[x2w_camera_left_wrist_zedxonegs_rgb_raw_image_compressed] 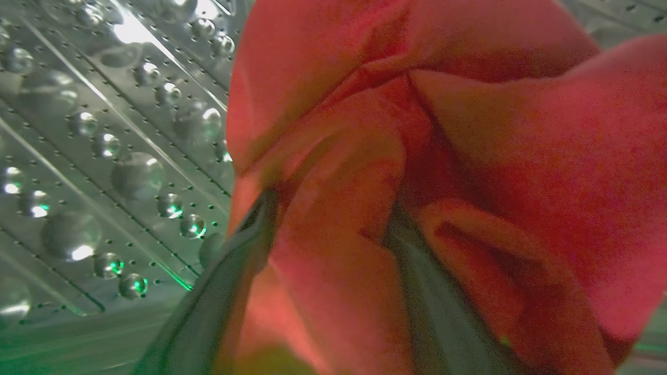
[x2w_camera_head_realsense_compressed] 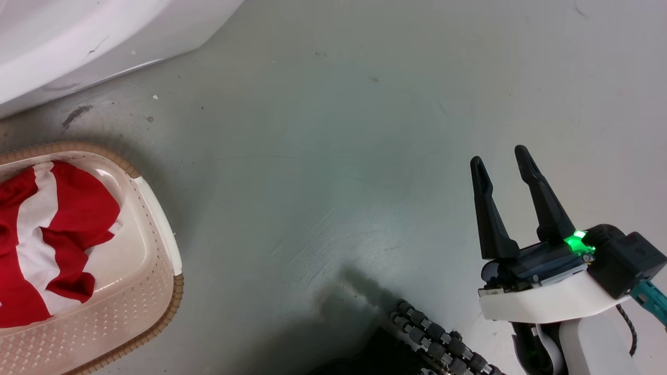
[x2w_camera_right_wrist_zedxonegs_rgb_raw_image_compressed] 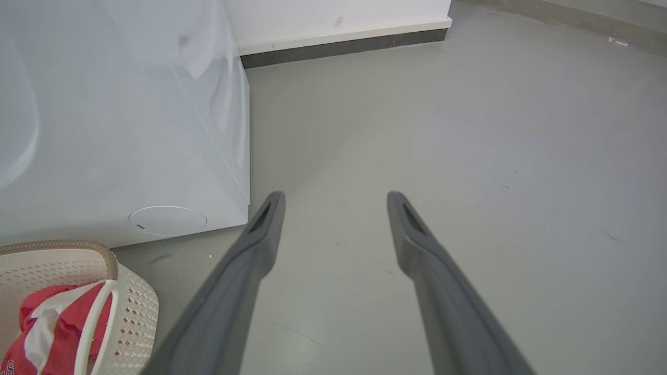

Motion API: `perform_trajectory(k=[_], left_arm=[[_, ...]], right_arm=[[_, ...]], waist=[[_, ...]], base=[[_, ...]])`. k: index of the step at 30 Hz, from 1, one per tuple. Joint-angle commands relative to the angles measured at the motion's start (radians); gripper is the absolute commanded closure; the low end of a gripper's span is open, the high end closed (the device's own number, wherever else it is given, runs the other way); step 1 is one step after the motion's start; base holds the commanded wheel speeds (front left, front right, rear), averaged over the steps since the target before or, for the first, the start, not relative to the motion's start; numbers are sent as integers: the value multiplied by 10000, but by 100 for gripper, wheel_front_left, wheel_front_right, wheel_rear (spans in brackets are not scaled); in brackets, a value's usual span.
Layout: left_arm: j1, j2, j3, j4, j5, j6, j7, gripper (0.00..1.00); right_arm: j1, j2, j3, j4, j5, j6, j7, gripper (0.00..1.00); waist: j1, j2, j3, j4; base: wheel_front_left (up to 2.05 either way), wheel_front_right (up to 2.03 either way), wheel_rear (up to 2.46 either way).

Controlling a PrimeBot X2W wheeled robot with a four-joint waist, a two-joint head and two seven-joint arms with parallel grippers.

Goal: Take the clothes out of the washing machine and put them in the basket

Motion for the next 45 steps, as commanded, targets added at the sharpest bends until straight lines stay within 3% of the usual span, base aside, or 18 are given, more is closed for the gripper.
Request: perform_trajectory(k=[1, 13, 15, 23, 31, 45], left_arm=[[-102, 47, -27, 48, 38, -76, -77, 100], [-288, 395, 64, 261, -100, -335, -2119, 100], [229, 282, 249, 634, -338, -361, -3257, 100], [1322, -502, 505, 1265, -1142, -797, -5476, 100], [3013, -1155, 264, 1403, -1925, -994, -6969, 100], [7158, -1766, -983, -181, -3708, -1002, -8688, 100]], right_arm=[[2, 28, 13, -53, 50, -10, -20, 0], [-567, 26, 110, 181, -106, -10, -20, 0], [-687, 23, -159, 217, -282, -10, -19, 0], [-512, 23, -740, 441, -1024, -10, -20, 0], [-427, 17, -1116, 581, -1586, -10, -20, 0], [203, 20, -1361, 866, -2338, -11, -20, 0]], waist=[[-2, 0, 6, 3], [-2, 0, -347, -84], [-2, 0, -857, 140], [-2, 0, -2125, 995], [-2, 0, -3222, 1772], [-2, 0, -5328, 2850]], base=[[0, 0, 0], [0, 0, 0], [0, 0, 0], [0, 0, 0], [0, 0, 0], [0, 0, 0]])
